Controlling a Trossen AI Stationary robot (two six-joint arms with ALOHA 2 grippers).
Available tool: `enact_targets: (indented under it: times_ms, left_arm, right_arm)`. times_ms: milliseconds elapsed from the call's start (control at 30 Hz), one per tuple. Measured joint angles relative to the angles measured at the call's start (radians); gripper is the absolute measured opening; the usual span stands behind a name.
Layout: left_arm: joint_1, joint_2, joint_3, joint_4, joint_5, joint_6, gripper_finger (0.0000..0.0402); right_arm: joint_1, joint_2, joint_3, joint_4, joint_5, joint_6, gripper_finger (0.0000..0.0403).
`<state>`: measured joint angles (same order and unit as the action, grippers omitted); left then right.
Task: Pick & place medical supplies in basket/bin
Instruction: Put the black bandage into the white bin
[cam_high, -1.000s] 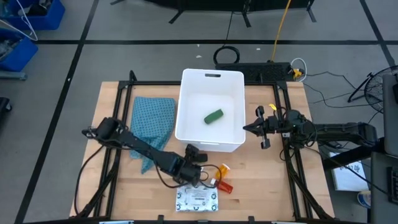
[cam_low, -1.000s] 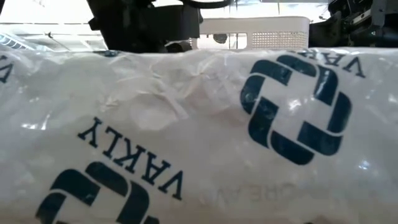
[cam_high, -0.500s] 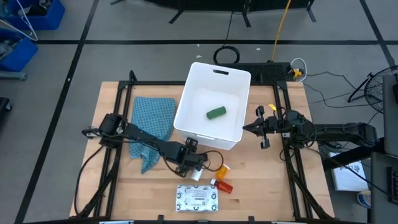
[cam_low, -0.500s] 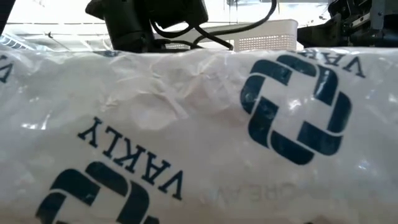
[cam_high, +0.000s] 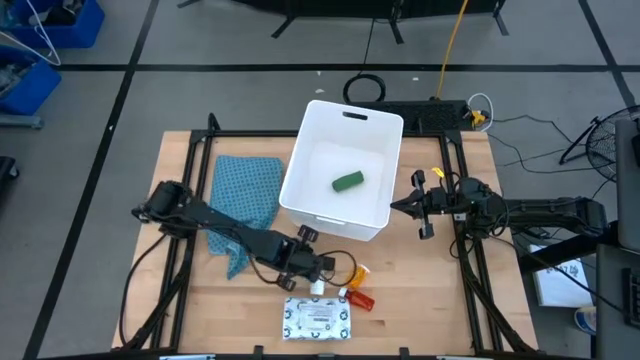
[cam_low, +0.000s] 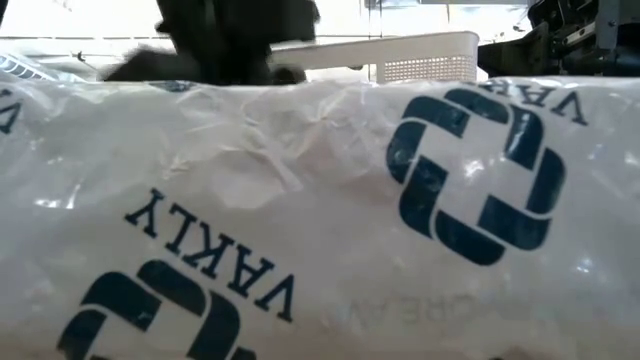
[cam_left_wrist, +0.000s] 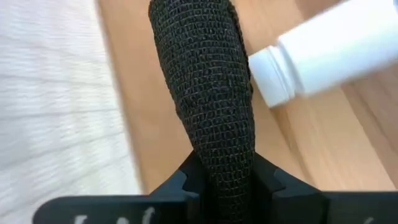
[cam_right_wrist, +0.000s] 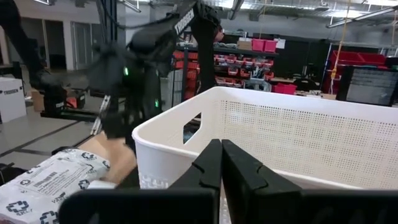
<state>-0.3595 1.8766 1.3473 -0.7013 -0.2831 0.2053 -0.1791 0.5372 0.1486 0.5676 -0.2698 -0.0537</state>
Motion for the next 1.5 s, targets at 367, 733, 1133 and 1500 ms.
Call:
enact_targets:
  times_ms: [367, 733, 1133, 1500]
  left_arm:
    - [-0.201, -0.4, -0.024, -0.01, -0.182, -0.017, 0.0057]
    - [-0.269, -0.661, -0.23, 0.03, -0.42, -0.11, 0.0057]
    - [-0.269, -0.72, -0.286, 0.068, -0.46, -0.079, 0.0057]
    - [-0.27, -0.72, -0.286, 0.064, -0.466, -0.073, 0.0057]
  right_arm:
    - [0.045, -0.048, 0.003, 0.071, -0.051, 0.001, 0.0]
    - [0.395, 0.132, 0.153, 0.08, 0.07, -0.077, 0.0]
    - [0.739, 0.648, 0.425, 0.094, 0.8, -0.03, 0.0]
    - [0.908, 0.849, 0.572, 0.013, 1.215, 0.051, 0.0]
